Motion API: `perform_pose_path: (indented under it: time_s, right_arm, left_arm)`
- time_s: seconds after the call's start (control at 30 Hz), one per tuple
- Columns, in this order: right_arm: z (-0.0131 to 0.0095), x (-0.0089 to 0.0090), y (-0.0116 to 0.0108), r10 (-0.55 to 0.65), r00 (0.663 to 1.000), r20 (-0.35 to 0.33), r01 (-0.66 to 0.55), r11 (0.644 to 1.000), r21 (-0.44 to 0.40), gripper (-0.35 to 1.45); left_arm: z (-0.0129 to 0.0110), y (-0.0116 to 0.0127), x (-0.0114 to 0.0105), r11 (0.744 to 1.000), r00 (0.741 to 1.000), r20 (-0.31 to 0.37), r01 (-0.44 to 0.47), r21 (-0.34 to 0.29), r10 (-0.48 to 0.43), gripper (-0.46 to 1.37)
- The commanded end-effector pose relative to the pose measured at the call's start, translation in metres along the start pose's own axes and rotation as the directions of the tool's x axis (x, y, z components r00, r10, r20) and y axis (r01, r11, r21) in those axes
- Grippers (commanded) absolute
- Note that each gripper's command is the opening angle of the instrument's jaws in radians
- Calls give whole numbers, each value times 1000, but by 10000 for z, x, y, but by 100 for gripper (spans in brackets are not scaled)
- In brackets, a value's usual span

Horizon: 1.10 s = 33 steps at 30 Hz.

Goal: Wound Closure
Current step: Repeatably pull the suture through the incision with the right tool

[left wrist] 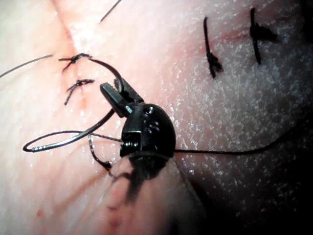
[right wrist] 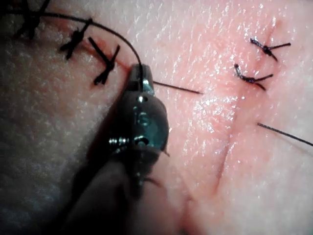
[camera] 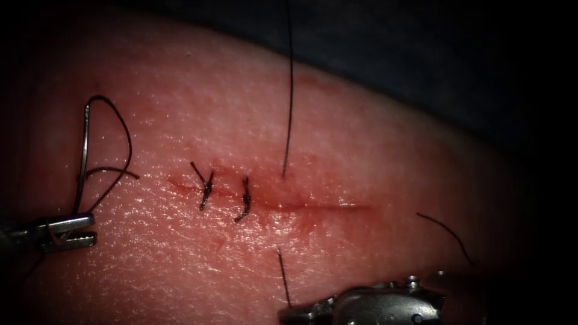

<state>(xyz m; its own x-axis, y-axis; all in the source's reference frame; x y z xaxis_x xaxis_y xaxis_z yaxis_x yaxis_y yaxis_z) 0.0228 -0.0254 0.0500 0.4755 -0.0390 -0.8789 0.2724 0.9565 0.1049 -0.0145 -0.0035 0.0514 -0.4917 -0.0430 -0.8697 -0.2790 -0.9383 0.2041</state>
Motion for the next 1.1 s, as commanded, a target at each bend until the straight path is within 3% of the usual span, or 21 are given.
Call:
perform_pose_path:
  time_s: [0.03, 0.63, 0.83, 1.1]
  right_arm:
    - [-1, 2, -4, -4, 1000, 1, 4, 1000, 2, -35]
    - [-26, 51, -90, -23, 1000, -10, 24, 994, 108, -35]
    - [-25, 57, -109, -5, 1000, -24, 8, 989, 145, -35]
    - [-20, 55, -134, 29, 1000, 9, -30, 975, 220, -35]
  left_arm:
    - [0, 0, 0, 1000, 1000, 1, 1, -4, -1, -35]
    - [2, 0, 0, 1000, 1000, 1, 1, -4, -1, -35]
    - [2, 1, 1, 1000, 1000, 1, 1, -3, -1, -35]
    - [1, 1, 1, 1000, 1000, 1, 0, -4, 0, -35]
